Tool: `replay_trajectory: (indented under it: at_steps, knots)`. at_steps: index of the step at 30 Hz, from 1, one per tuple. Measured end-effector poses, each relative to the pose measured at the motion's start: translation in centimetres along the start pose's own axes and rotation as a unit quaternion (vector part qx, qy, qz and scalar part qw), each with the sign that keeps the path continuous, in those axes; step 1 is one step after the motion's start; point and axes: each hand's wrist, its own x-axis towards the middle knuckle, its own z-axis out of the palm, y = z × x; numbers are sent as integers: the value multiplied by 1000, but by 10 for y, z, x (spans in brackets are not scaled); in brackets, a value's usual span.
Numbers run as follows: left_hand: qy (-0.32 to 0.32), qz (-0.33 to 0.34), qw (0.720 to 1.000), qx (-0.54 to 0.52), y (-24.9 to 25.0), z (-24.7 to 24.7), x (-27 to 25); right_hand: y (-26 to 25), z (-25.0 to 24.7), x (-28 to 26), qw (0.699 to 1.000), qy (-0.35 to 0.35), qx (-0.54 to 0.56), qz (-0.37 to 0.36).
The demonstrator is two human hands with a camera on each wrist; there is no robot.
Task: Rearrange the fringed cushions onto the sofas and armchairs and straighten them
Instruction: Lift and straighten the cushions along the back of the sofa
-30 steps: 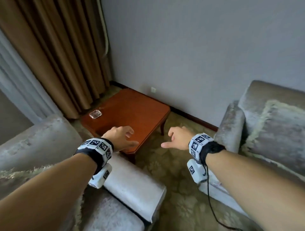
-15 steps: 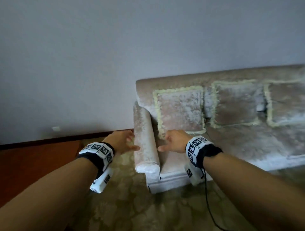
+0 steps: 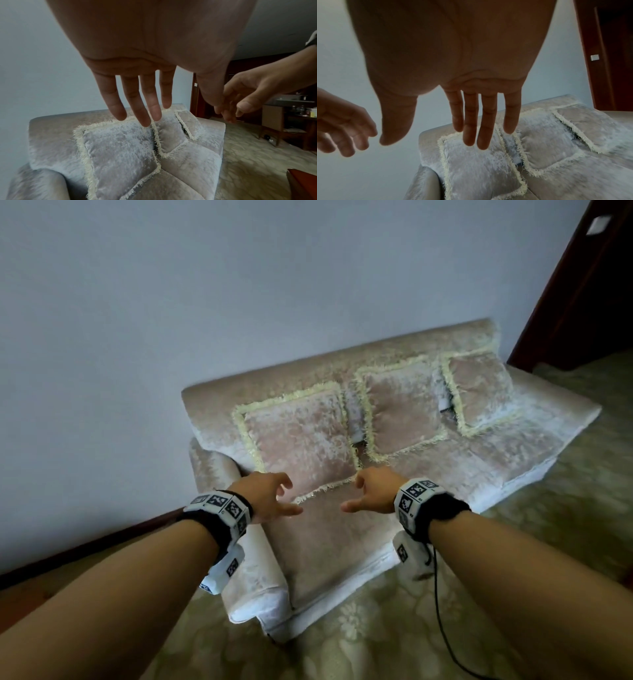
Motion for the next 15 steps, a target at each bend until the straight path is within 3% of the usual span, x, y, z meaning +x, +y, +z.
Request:
replay_trajectory:
  at_steps: [7,15]
  knots:
    - [-15,0,1000,4,-49,-39,71,-15,-28,59,1000,22,-16,12]
    - [-46,26,999,5,-36,-52,144,17,-64,105,999,6,-21,41]
